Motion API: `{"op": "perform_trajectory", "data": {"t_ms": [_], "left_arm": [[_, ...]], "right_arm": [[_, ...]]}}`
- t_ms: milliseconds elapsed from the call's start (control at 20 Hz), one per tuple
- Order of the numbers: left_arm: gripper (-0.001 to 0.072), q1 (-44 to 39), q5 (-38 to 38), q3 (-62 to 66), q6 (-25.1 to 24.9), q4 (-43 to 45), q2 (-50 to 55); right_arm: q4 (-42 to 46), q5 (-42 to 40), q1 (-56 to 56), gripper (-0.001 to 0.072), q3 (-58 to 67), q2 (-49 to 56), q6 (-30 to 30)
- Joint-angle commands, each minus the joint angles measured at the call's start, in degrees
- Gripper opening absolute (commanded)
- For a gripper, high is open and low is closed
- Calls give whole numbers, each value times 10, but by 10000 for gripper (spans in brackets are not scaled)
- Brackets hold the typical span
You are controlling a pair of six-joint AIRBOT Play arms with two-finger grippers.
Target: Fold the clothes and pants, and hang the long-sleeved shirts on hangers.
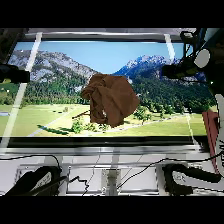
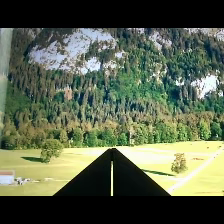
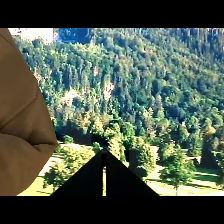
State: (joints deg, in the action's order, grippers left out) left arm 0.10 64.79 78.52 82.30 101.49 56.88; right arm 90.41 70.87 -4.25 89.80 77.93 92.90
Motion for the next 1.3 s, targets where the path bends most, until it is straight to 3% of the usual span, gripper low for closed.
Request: {"op": "perform_trajectory", "data": {"t_ms": [0, 700, 900, 950, 1100, 1250], "left_arm": [[25, 0, 0, 0, 0, 0, 0], [26, 0, 0, 0, 0, 0, 0], [25, 0, 0, 0, 0, 0, 0], [25, 0, 0, 0, 0, 0, 0], [25, 0, -10, 0, 0, 0, 0], [25, 0, -14, -1, 0, 0, 10]], "right_arm": [[0, 0, -1, 36, 1, 0, 0], [-1, 0, -1, 37, 1, 0, 0], [-53, -10, -1, 37, 1, -1, 0], [-87, -10, -5, 36, 1, 0, -18], [-201, 18, -62, 37, 0, 1, -150], [-215, -10, -177, 47, 0, 2, -193]]}}
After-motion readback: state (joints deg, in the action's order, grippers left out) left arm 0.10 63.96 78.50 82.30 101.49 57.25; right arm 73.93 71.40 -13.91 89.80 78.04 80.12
